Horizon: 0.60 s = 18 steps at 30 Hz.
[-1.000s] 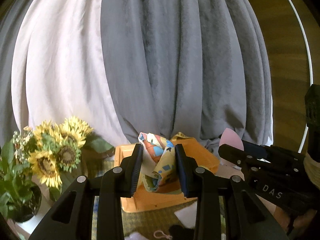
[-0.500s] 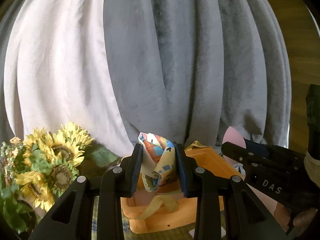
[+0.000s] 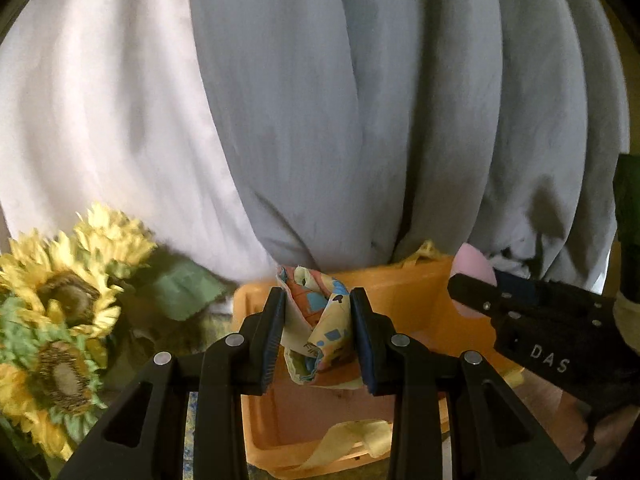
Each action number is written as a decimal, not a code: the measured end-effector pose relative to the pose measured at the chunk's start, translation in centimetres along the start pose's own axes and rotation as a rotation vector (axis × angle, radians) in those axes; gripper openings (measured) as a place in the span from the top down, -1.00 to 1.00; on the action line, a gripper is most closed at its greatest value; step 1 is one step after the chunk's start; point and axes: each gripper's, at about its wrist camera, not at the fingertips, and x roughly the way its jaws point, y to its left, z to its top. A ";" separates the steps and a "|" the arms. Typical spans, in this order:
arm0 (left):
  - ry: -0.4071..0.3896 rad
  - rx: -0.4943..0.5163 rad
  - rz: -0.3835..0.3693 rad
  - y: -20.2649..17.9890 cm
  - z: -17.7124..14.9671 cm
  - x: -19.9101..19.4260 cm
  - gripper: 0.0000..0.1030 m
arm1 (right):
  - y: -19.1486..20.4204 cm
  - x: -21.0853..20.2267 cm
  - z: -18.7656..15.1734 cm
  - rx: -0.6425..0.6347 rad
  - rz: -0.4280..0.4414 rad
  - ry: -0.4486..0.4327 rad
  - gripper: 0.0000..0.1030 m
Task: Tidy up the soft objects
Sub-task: 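Open the left tool over the crate while the right tool releases the pink sponge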
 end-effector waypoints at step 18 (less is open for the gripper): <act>0.159 0.006 -0.014 -0.3 -1.6 4.4 -0.12 | -2.6 5.8 -1.7 0.068 -0.048 0.209 -0.08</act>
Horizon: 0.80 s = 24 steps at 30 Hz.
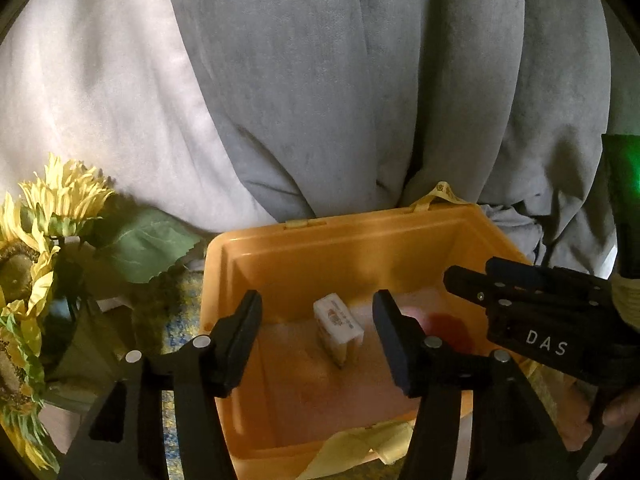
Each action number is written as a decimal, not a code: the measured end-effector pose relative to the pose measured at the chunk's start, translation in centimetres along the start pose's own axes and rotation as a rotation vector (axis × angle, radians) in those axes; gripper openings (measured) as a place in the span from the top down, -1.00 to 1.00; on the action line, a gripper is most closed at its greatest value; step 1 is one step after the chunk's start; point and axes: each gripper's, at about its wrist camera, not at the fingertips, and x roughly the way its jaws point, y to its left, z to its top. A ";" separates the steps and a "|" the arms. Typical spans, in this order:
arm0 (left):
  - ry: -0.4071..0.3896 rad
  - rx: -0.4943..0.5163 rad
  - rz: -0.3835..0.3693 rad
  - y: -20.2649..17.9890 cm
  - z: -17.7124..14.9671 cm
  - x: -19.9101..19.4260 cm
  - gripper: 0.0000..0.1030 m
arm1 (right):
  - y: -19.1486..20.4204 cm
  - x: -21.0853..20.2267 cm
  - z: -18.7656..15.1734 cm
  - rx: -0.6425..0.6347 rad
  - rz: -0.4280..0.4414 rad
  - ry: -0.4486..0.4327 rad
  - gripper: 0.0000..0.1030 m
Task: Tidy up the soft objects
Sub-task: 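Open the left tool over the crate while the right tool releases the pink sponge, then withdraw both tools from the crate back toward the table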
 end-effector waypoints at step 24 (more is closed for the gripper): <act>-0.201 -0.012 0.163 -1.5 -3.9 -13.6 -0.50 | 3.0 -12.1 -3.8 -0.068 -0.039 -0.163 -0.27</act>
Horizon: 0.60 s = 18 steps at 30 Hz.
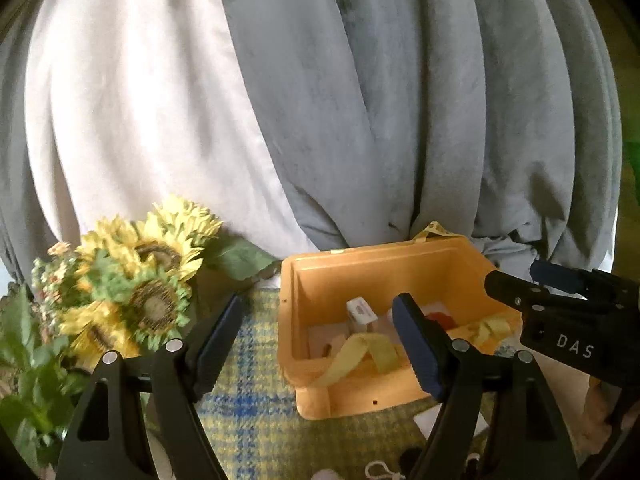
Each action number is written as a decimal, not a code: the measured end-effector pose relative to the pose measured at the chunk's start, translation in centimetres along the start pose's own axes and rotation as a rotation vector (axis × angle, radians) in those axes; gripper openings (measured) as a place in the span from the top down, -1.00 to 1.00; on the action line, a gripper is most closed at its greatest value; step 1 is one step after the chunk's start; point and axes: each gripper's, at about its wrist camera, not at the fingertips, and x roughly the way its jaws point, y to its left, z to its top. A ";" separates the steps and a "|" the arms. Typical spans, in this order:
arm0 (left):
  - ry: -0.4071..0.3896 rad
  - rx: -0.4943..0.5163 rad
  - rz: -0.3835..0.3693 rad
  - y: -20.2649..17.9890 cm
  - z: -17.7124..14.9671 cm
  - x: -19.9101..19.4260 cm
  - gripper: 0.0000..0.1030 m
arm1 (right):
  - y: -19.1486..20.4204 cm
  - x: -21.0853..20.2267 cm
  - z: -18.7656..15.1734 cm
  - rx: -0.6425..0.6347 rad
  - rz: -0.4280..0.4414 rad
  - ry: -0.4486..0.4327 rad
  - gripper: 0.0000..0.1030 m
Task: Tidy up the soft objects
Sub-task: 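Withdraw both tools from the crate back toward the table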
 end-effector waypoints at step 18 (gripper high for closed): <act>-0.002 -0.048 0.009 0.7 -6.7 -8.0 -0.50 | 2.2 -7.6 -6.6 -0.027 0.007 -0.047 -0.37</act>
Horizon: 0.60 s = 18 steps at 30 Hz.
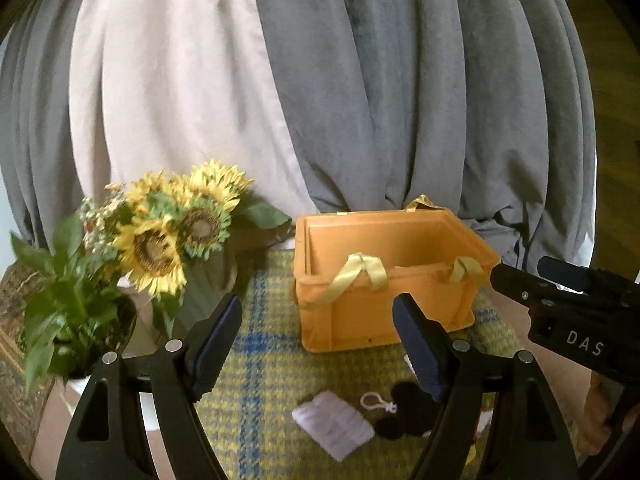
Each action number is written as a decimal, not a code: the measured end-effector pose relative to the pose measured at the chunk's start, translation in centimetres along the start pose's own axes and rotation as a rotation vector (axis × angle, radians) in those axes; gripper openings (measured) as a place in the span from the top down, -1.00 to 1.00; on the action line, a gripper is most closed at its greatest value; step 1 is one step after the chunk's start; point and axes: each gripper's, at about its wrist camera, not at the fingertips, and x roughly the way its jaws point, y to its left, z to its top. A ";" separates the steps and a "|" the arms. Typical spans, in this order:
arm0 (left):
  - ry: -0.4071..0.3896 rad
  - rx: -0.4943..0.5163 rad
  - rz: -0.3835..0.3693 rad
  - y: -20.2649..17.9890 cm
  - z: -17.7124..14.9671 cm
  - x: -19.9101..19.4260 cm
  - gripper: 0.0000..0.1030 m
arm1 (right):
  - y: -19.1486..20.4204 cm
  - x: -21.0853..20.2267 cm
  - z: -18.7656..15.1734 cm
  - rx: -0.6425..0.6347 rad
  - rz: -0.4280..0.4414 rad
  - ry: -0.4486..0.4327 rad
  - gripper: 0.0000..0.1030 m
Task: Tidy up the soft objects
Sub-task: 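Withdraw both tools from the crate back toward the table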
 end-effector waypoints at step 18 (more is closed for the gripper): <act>0.084 0.006 0.006 0.5 -7.4 -3.2 -0.50 | 1.0 -3.1 -6.7 -0.007 -0.007 0.035 -0.37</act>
